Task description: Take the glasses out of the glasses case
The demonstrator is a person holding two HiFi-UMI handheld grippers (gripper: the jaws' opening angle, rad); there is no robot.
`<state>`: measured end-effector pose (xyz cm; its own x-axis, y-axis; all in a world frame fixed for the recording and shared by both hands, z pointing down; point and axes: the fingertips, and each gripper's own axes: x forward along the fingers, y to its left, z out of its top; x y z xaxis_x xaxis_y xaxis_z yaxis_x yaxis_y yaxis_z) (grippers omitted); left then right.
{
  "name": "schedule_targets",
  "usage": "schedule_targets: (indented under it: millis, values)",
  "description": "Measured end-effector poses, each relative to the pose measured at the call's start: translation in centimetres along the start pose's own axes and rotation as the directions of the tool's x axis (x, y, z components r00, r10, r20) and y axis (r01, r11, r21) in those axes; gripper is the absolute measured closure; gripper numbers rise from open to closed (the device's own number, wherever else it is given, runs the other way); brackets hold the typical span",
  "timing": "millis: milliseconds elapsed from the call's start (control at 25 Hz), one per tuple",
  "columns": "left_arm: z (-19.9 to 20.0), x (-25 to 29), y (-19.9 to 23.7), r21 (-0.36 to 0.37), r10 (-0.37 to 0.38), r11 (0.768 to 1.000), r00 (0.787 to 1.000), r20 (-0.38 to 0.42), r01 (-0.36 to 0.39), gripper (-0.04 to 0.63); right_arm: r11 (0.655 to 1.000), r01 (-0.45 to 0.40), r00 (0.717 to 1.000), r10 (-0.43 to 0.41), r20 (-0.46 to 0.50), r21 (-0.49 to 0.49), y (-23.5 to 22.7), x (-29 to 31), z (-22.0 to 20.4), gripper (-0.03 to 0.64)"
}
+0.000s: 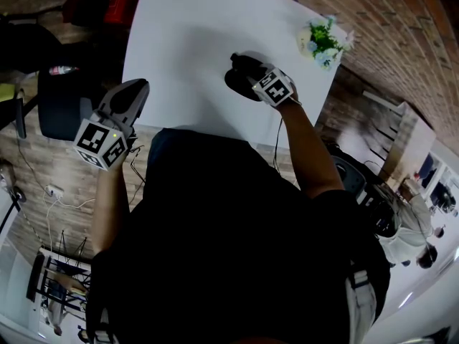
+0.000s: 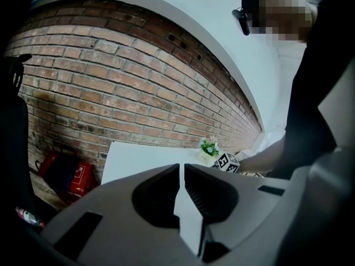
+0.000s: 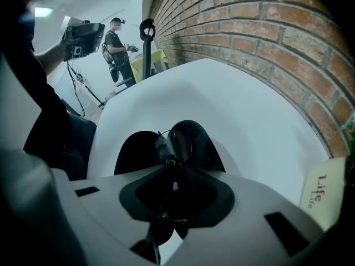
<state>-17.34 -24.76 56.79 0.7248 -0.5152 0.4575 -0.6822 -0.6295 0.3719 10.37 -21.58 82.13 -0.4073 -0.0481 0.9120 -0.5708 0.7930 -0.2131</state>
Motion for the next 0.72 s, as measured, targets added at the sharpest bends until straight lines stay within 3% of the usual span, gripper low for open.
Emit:
schedule_targets:
  millis: [720]
  values:
    - [0.23,-0.07,-0.34,-0.008,-0.001,1.0,1.0,-0.004,0.001,0.561,1.0,-0.019,1.0,0.019,-0.019,-0.014,0.41,0.11,0.19,0.538]
